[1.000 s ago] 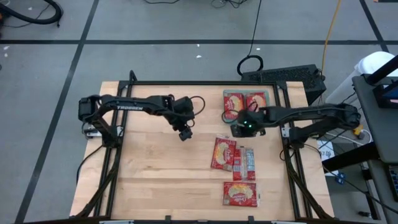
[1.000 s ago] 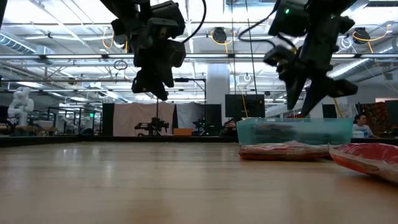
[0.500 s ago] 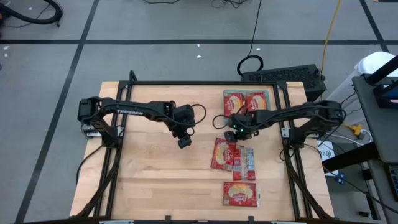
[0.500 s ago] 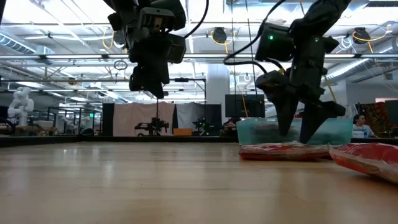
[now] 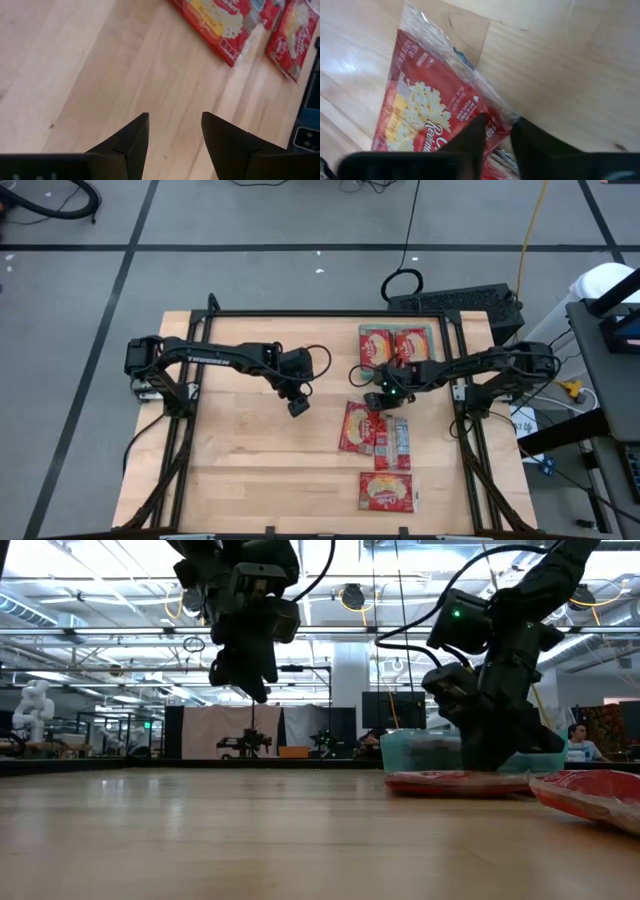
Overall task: Sort popcorn bags into baskets
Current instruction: Put the red popcorn bag into the light blue bin
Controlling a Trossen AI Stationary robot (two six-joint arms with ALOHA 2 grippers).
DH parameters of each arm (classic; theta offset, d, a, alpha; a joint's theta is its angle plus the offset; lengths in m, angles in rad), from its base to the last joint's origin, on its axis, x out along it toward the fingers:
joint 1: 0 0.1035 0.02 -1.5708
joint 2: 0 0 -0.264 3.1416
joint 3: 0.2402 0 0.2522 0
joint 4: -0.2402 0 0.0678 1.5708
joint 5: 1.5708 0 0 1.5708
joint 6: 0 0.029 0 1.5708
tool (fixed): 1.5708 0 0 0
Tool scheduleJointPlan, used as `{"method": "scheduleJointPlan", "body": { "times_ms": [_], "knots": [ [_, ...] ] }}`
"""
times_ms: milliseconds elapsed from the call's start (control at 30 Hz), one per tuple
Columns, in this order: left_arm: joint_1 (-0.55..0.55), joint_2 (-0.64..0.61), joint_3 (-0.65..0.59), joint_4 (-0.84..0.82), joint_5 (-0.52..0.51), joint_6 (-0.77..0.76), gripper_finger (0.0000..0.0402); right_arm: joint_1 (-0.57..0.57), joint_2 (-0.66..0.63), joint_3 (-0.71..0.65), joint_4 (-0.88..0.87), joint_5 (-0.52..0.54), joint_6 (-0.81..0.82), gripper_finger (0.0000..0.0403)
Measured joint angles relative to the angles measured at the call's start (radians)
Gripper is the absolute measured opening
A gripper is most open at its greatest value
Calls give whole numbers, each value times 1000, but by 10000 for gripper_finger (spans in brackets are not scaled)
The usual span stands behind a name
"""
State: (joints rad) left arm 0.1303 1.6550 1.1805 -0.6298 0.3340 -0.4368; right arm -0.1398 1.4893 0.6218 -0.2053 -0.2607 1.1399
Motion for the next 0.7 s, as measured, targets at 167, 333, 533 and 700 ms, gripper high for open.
{"method": "scheduleJointPlan", "body": {
  "times_ms": [167, 333, 533, 700],
  "knots": [
    [10, 0, 0, 7, -9, -31, 184, -4, -10, -3, 76, -32, -5, 9],
    [34, 0, 0, 43, -57, -33, 184, -4, -71, 0, 213, -56, -37, 2],
    [72, -1, 1, 96, -55, -68, 184, -5, -182, -2, 268, -56, -19, 0],
    [94, -29, 1, 159, -11, -67, 186, -33, -284, -2, 278, -53, -12, 0]
  ]
}}
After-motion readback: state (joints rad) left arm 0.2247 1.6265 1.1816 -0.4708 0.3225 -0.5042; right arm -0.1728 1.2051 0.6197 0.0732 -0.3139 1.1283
